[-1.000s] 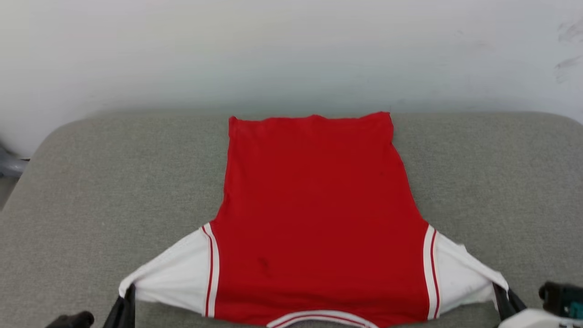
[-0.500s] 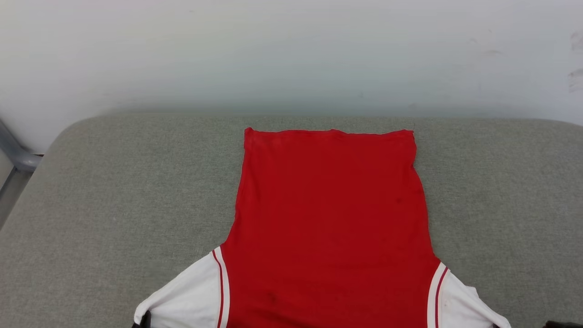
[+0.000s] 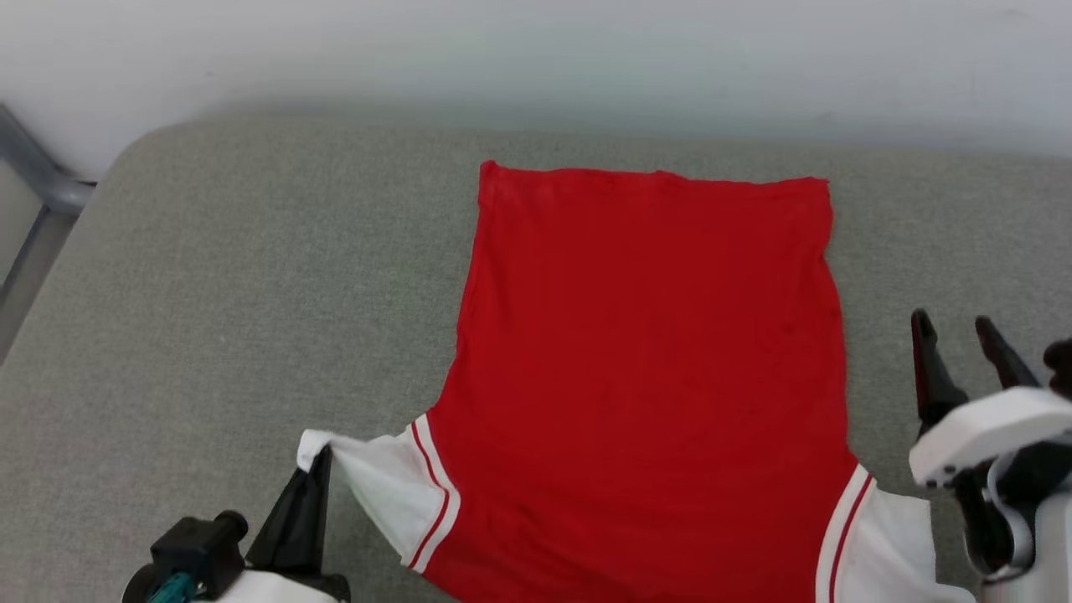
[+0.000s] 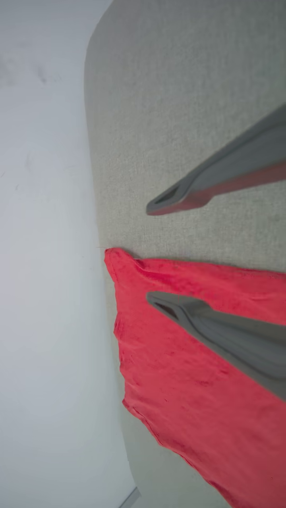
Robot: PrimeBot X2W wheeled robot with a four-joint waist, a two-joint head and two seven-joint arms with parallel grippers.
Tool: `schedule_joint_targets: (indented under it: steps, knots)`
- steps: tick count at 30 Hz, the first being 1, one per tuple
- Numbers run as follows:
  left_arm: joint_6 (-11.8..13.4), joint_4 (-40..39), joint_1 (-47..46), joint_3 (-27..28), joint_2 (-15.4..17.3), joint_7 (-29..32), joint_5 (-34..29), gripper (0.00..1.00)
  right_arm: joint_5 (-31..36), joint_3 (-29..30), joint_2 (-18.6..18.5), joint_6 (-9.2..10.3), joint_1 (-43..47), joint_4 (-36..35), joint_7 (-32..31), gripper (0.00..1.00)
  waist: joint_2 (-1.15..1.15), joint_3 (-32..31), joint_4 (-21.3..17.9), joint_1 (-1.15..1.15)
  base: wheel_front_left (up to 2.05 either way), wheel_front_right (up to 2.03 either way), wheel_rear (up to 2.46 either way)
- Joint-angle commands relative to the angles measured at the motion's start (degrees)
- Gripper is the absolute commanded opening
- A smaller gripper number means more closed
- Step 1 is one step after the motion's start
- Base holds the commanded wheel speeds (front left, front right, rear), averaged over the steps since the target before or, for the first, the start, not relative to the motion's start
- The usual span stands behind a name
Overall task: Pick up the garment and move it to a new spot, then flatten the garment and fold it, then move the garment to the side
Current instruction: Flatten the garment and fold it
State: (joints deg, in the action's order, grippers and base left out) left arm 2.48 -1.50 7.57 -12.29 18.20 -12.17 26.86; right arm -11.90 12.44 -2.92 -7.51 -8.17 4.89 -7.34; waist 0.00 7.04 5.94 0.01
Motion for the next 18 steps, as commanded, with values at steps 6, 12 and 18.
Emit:
schedule_joint_targets:
  steps: [6,12,18]
  knots:
    - [-2.86,-0.8,-8.0,-1.81,-1.68,-1.58,-0.79,0.0,4.1,3.05,-2.03,0.04,-19.36,11.12,-3.39,1.0,0.0,9.79,6.07,-0.01,0.0,0.0,0.0]
    - [-4.86,-0.98,-12.88,-1.93,-4.09,-2.75,-1.35,0.0,7.07,6.17,-7.09,0.04,-34.8,22.35,-11.89,1.0,0.0,15.57,9.28,-0.01,0.0,0.0,0.0]
    - [-6.43,-1.15,-15.67,-2.03,-6.2,-3.07,-2.48,0.0,12.72,7.05,-10.11,0.03,-45.9,31.32,-23.37,1.0,0.0,19.5,11.41,-0.01,0.0,0.0,0.0]
